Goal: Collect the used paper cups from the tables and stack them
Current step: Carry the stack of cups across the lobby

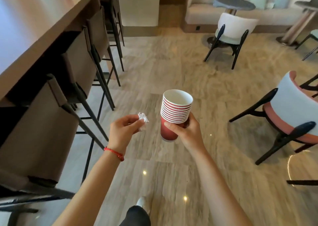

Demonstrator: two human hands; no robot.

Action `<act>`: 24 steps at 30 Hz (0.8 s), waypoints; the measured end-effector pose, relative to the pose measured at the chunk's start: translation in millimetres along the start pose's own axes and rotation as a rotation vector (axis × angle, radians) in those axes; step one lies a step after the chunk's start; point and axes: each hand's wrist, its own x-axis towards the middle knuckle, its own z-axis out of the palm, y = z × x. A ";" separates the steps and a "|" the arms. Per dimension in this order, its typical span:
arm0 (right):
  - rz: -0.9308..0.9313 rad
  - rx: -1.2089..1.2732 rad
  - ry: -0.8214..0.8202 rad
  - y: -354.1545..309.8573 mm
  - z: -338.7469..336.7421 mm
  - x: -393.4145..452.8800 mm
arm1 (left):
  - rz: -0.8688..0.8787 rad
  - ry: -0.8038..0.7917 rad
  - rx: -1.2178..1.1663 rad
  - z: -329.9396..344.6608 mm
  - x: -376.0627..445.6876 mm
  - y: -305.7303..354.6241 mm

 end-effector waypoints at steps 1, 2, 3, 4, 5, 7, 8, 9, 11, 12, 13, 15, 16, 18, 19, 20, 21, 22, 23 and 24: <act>0.003 0.001 0.000 -2.1 5.9 18.0 | -0.002 -0.001 0.000 0.4 19.2 5.1; 0.002 0.003 0.003 -3.9 11.6 36.0 | 0.000 0.002 0.001 1.5 39.0 10.3; 0.002 0.003 0.005 -4.7 16.2 53.2 | 0.002 0.006 0.004 3.0 58.5 15.6; 0.003 0.007 0.002 -4.9 19.6 69.4 | 0.003 0.008 0.008 5.0 77.0 20.1; 0.007 0.009 -0.002 -4.3 22.2 85.2 | 0.001 0.008 0.014 7.7 95.0 23.4; 0.013 0.010 -0.004 -0.7 25.4 115.1 | -0.006 -0.005 0.025 14.8 127.4 26.9; 0.018 0.009 -0.001 2.0 25.8 130.0 | -0.013 -0.012 0.028 19.0 142.5 27.3; 0.023 0.010 0.004 5.3 25.6 146.0 | -0.021 -0.016 0.030 23.5 157.9 26.8; 0.030 0.011 0.003 12.2 24.9 180.8 | -0.036 -0.013 0.038 33.8 190.0 25.2; 0.032 0.011 -0.001 15.9 25.1 198.7 | -0.042 -0.010 0.041 39.8 207.0 24.1; 0.031 0.007 -0.008 19.9 24.7 216.9 | -0.043 -0.007 0.044 46.0 224.4 22.9; 0.039 -0.007 -0.020 29.0 23.0 256.4 | -0.047 0.002 0.055 59.9 261.4 21.1; 0.042 -0.003 -0.025 32.6 22.2 277.8 | -0.052 0.013 0.053 67.2 281.1 21.4; 0.022 -0.002 -0.045 36.9 20.0 321.9 | -0.062 0.039 0.059 83.9 320.2 24.9; 0.021 -0.001 -0.050 36.7 18.4 342.7 | -0.070 0.046 0.057 92.9 337.1 29.5; 0.030 -0.001 -0.048 21.8 15.2 365.5 | -0.091 0.051 0.049 100.8 354.0 48.4; 0.043 -0.005 -0.048 3.9 11.4 387.3 | -0.108 0.053 0.036 107.6 368.9 69.8; 0.049 -0.007 -0.052 -5.2 9.3 405.6 | -0.111 0.052 0.025 114.8 382.4 80.9; 0.042 -0.012 -0.059 -9.7 8.2 423.9 | -0.108 0.053 0.029 121.2 396.8 88.6; 0.037 -0.008 -0.064 -12.4 7.9 443.4 | -0.110 0.058 0.033 126.8 413.7 94.7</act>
